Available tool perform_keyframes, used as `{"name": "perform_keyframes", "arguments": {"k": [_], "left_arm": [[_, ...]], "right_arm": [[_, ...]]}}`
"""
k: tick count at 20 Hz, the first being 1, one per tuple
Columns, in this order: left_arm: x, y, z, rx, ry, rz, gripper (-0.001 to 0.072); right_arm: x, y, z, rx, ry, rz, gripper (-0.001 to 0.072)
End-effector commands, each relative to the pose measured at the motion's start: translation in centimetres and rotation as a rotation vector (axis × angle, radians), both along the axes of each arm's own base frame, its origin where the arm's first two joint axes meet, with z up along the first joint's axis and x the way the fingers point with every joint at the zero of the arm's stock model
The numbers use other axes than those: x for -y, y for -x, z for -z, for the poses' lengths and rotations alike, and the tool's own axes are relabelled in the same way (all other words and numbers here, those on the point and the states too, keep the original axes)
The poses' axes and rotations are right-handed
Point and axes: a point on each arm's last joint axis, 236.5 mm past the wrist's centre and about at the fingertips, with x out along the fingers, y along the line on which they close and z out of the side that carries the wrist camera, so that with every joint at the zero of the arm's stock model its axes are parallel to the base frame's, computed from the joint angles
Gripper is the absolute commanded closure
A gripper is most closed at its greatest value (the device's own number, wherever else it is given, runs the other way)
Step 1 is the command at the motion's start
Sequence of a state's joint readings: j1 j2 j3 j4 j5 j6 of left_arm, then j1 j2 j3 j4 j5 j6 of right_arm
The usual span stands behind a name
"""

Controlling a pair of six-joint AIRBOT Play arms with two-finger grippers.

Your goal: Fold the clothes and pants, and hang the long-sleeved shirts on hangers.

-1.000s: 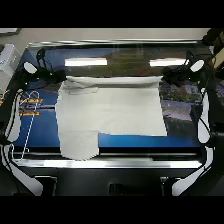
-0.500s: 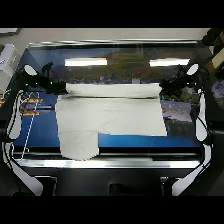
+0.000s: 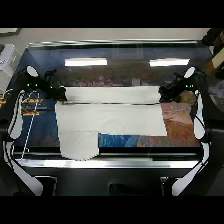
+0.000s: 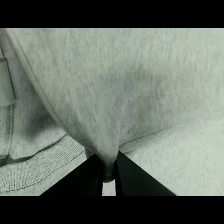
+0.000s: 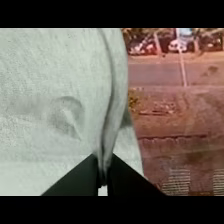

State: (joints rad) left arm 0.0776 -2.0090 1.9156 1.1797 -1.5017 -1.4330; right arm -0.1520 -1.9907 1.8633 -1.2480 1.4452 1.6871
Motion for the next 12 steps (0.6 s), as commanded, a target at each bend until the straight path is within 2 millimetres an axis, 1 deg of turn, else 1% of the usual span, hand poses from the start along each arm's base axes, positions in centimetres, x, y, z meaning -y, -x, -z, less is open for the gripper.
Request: {"name": "perform_keyframes", "arguments": {"k": [1, 2, 3, 4, 5, 6, 7, 8, 9, 10, 11, 12], "left_arm": [[0.3, 0.4, 0.9, -0.027, -0.008, 0.008, 0.0381], [0.4, 0.3, 0.8, -0.025, -0.003, 0.007, 0.0181], [0.3, 0.3, 0.3, -0.019, -0.003, 0.002, 0.0100], [-0.2, 0.2, -0.9, 0.000, -0.003, -0.006, 0.0098], [-0.9, 0.1, -2.4, 0.031, -0.006, -0.020, 0.0098], [-1.7, 0.0, -4.5, 0.066, -0.006, -0.036, 0.0099], [-2.4, 0.5, -6.3, 0.088, 0.001, -0.046, 0.0099], [-3.0, 1.4, -8.0, 0.098, 0.026, -0.069, 0.0099], [-3.6, 3.0, -8.9, 0.089, 0.044, -0.090, 0.0099], [-4.4, 5.2, -9.1, 0.070, 0.047, -0.110, 0.0100], [-5.2, 7.8, -8.7, 0.051, 0.050, -0.147, 0.0100], [-5.8, 10.6, -7.9, 0.025, 0.054, -0.187, 0.0100]], "right_arm": [[0.0, 0.3, 0.9, -0.024, -0.002, 0.002, 0.0430], [-0.3, 0.4, 0.7, -0.031, -0.013, 0.002, 0.0311], [-0.3, 0.8, 0.0, -0.038, -0.017, -0.003, 0.0249], [-0.1, 1.2, -1.2, -0.030, -0.013, -0.021, 0.0247], [0.1, 1.4, -2.9, 0.000, -0.010, -0.055, 0.0246], [0.6, 1.5, -5.0, 0.050, 0.000, -0.097, 0.0221], [1.4, 1.5, -7.5, 0.120, 0.018, -0.143, 0.0211], [2.3, 1.3, -9.8, 0.194, 0.019, -0.152, 0.0212], [2.9, 1.4, -12.0, 0.268, -0.002, -0.170, 0.0213], [3.6, 1.8, -13.7, 0.321, -0.033, -0.177, 0.0214], [4.1, 2.2, -14.6, 0.348, -0.070, -0.151, 0.0214], [4.6, 2.8, -14.9, 0.354, -0.115, -0.115, 0.0214]]}}
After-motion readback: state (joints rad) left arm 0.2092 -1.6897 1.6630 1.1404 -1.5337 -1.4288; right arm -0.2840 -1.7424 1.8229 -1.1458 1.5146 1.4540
